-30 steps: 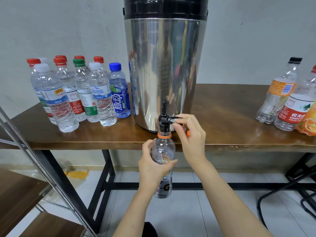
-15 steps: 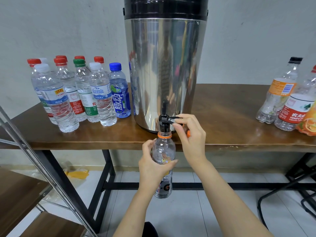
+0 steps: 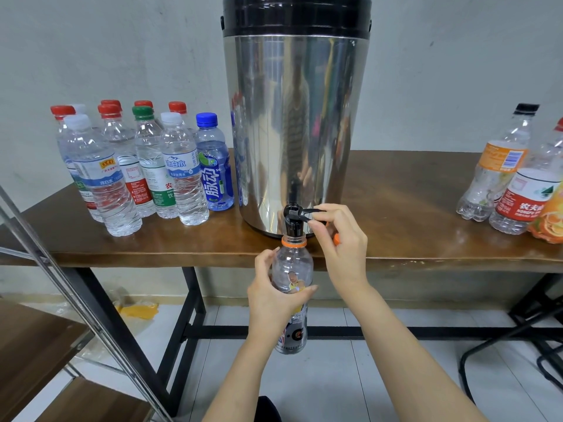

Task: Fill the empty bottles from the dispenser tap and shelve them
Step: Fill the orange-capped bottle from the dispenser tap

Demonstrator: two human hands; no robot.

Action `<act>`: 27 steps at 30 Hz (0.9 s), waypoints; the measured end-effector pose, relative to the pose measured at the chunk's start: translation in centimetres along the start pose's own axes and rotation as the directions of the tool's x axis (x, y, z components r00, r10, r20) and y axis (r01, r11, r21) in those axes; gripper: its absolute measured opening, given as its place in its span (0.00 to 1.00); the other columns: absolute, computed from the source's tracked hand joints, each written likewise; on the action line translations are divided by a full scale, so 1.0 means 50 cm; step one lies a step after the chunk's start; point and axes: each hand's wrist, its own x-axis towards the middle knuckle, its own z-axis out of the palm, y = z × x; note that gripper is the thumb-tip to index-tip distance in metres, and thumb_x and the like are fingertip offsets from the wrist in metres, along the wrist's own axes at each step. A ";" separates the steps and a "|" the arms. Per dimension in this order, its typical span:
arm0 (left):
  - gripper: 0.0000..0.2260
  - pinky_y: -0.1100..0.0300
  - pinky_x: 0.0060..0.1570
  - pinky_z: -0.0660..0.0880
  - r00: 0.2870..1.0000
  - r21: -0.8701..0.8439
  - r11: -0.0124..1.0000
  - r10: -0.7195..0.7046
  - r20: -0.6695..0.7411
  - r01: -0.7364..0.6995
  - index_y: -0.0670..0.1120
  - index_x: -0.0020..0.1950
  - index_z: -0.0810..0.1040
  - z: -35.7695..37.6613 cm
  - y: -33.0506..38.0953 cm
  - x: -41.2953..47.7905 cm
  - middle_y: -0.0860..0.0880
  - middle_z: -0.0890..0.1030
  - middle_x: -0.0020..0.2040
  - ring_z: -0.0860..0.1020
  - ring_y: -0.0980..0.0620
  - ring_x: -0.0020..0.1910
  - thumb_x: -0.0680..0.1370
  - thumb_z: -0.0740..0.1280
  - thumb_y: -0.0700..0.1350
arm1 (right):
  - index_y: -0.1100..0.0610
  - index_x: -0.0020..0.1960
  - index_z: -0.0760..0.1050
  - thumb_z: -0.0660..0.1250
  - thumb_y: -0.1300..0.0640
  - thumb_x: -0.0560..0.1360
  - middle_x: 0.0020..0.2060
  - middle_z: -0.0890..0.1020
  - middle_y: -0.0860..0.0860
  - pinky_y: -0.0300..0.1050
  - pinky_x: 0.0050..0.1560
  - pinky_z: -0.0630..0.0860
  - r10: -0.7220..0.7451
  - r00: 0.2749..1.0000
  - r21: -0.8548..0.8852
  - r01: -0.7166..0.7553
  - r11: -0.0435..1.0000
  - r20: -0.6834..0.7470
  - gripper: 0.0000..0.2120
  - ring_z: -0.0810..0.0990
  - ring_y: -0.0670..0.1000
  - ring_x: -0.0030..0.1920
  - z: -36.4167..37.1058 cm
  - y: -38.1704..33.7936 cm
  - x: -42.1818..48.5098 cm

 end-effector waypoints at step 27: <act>0.39 0.78 0.47 0.71 1.000 -0.052 0.998 -0.027 -0.001 0.027 0.59 0.62 0.66 0.002 0.001 0.000 0.64 0.76 0.57 0.74 0.74 0.53 0.59 0.84 0.44 | 0.64 0.52 0.81 0.59 0.58 0.82 0.52 0.82 0.54 0.46 0.46 0.82 -0.267 0.944 -0.033 0.279 0.960 0.196 0.14 0.81 0.44 0.50 -0.044 0.016 0.044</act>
